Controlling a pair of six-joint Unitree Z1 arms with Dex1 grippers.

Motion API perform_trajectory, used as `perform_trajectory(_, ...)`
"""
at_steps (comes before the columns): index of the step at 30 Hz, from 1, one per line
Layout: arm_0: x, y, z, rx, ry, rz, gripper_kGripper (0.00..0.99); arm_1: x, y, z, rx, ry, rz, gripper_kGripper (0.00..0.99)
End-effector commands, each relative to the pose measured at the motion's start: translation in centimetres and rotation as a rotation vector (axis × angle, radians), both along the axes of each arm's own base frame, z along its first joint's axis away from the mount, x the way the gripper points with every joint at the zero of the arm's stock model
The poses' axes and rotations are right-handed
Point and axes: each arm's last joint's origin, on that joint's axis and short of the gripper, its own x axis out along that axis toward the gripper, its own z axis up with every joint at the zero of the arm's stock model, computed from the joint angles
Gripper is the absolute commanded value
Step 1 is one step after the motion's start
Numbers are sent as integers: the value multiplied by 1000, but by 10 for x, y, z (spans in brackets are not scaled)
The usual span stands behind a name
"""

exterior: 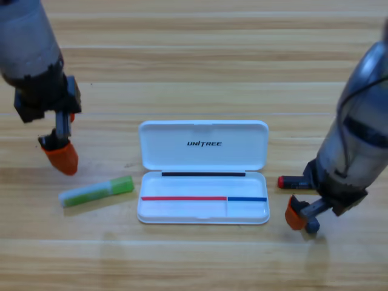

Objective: Clean up eraser and pencils

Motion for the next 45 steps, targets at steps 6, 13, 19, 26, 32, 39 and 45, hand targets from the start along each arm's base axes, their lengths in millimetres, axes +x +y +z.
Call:
perform_trajectory(6, 27, -1, -59, 58, 101, 37, 988, 31, -4, -54, -41, 71, -100, 887)
perform_trajectory(13, 32, -4, -71, 56, 114, 36, 988, 35, -9, -63, -29, 101, -109, 788)
perform_trajectory(19, 33, -6, -80, 54, 125, 36, 988, 35, -10, -71, -5, 164, -100, 166)
perform_trajectory(26, 35, -7, -87, 56, 127, 36, 986, 43, -12, -76, 5, 169, -80, 0)
perform_trajectory(32, 39, -10, -99, 55, 126, 38, 988, 42, -24, -37, -20, 120, 143, 0)
perform_trajectory(39, 39, -9, -114, 43, 106, 31, 989, 17, -16, 43, 11, 139, 793, 0)
perform_trajectory(45, 34, -6, -129, 43, 107, 24, 988, 29, 21, 32, 29, 151, 1007, 0)
